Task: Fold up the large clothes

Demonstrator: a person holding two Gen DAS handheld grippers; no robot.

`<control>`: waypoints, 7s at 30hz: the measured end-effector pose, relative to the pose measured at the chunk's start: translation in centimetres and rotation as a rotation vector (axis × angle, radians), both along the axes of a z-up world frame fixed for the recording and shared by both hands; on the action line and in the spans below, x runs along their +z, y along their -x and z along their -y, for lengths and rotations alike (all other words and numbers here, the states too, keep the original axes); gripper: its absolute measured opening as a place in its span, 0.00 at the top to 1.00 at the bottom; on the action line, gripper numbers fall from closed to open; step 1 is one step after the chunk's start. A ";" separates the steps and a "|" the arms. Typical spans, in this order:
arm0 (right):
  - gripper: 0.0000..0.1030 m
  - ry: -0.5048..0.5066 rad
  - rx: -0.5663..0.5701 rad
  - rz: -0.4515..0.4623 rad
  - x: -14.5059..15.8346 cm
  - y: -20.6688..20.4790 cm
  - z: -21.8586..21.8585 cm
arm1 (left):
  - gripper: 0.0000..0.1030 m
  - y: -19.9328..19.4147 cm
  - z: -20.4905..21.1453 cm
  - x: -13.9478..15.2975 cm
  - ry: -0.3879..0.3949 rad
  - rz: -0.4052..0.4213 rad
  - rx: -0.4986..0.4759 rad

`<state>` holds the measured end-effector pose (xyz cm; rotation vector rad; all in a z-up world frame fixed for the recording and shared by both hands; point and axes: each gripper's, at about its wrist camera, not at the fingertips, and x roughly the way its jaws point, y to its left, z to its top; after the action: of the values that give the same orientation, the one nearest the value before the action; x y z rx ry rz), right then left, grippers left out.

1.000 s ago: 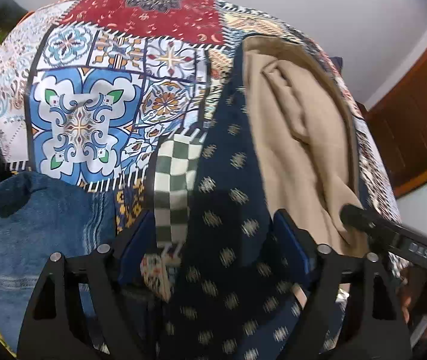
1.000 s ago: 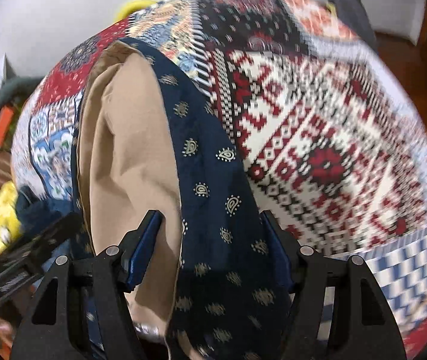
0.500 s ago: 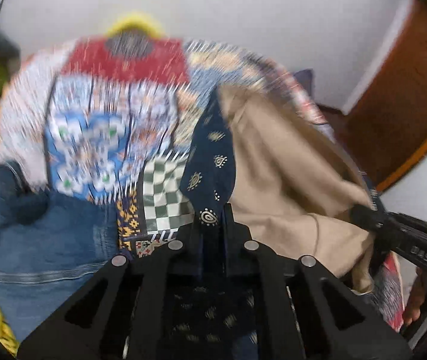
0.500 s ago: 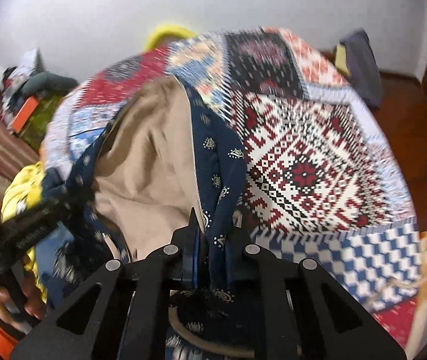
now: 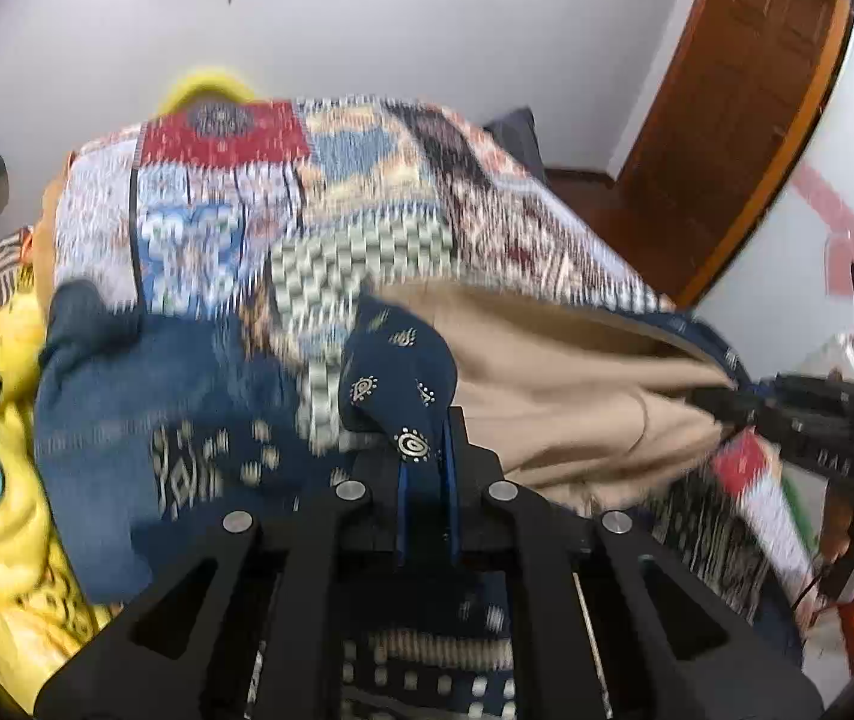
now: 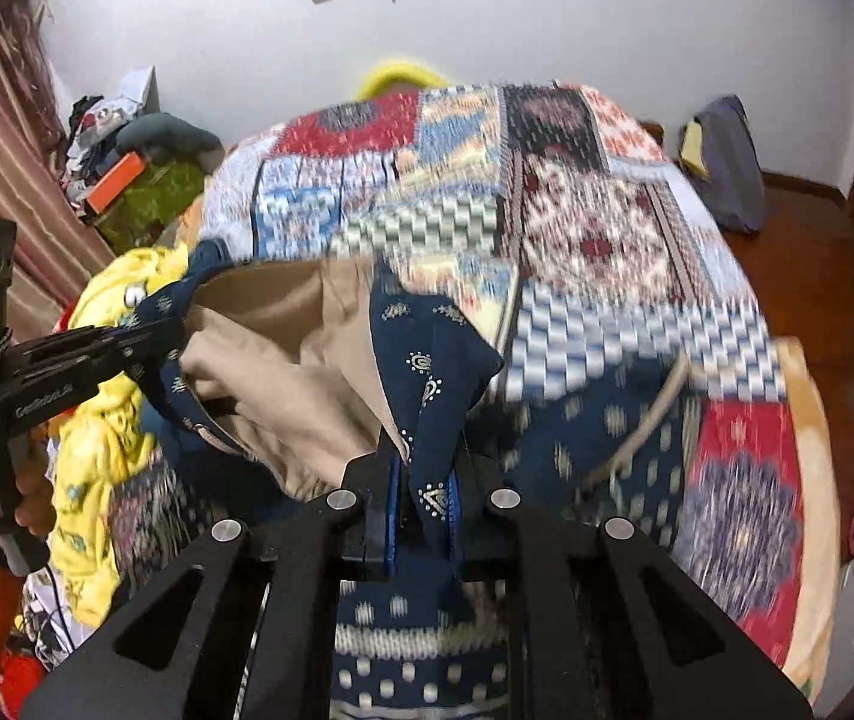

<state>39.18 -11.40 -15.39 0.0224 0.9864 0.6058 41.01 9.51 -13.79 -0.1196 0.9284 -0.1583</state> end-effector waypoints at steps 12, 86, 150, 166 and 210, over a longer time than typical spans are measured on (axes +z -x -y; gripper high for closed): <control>0.83 0.049 -0.048 -0.062 -5.1 3.3 1.8 | 0.83 4.3 0.2 -9.6 -0.031 -0.150 0.044; 0.74 0.049 0.173 -0.035 2.2 14.5 2.1 | 0.45 15.5 7.0 4.8 0.110 0.070 -0.184; 0.80 0.025 -0.189 -0.142 -9.5 -4.8 6.0 | 0.41 5.3 -10.6 -14.1 0.111 -0.178 0.267; 0.92 0.109 -0.058 0.147 1.2 -4.8 0.4 | 0.82 4.4 -8.7 -3.4 -0.057 0.044 0.290; 0.27 0.258 0.019 0.187 4.8 6.3 3.0 | 0.09 14.7 -10.8 2.3 -0.198 0.017 0.315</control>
<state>32.87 -14.39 -10.59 -0.2683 0.8775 0.4847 26.36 20.28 -11.50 -0.0794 0.8919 0.2239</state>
